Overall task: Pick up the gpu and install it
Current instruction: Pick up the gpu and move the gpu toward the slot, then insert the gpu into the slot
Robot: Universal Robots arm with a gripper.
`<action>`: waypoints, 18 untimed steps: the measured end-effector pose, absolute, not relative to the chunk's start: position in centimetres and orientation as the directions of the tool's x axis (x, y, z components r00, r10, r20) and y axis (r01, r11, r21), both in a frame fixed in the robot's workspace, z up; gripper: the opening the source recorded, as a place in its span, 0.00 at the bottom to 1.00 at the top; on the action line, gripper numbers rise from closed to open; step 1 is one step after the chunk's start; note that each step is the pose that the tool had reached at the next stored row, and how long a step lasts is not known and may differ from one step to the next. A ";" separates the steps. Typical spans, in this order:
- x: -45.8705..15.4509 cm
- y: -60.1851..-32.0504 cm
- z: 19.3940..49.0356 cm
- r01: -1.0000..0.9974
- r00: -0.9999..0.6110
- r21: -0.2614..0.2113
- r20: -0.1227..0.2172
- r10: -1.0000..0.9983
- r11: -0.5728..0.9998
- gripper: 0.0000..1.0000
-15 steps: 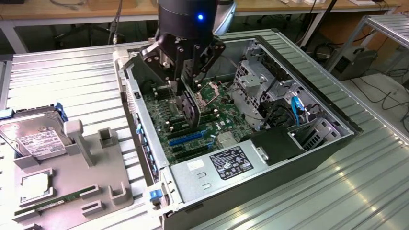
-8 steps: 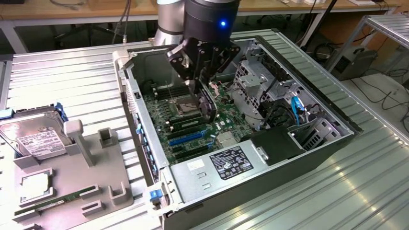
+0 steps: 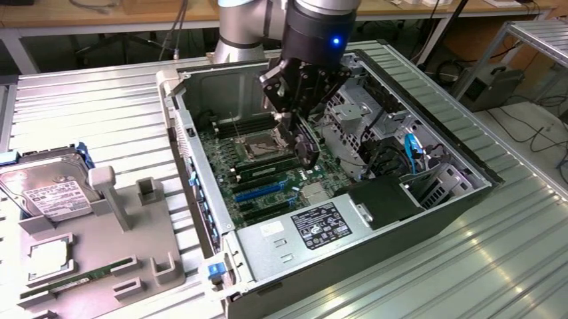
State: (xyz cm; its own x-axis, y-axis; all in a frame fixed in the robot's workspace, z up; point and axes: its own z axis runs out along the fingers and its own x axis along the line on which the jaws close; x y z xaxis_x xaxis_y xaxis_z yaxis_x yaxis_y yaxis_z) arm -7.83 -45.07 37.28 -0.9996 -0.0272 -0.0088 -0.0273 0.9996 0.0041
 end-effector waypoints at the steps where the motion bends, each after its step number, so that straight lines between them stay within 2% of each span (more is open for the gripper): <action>1: -7.6 -45.1 37.3 -0.027 -1.000 0.004 -0.004 -0.027 1.000 0.26; 18: -7.6 -45.1 37.2 -0.034 -0.999 0.004 -0.004 -0.034 0.999 0.26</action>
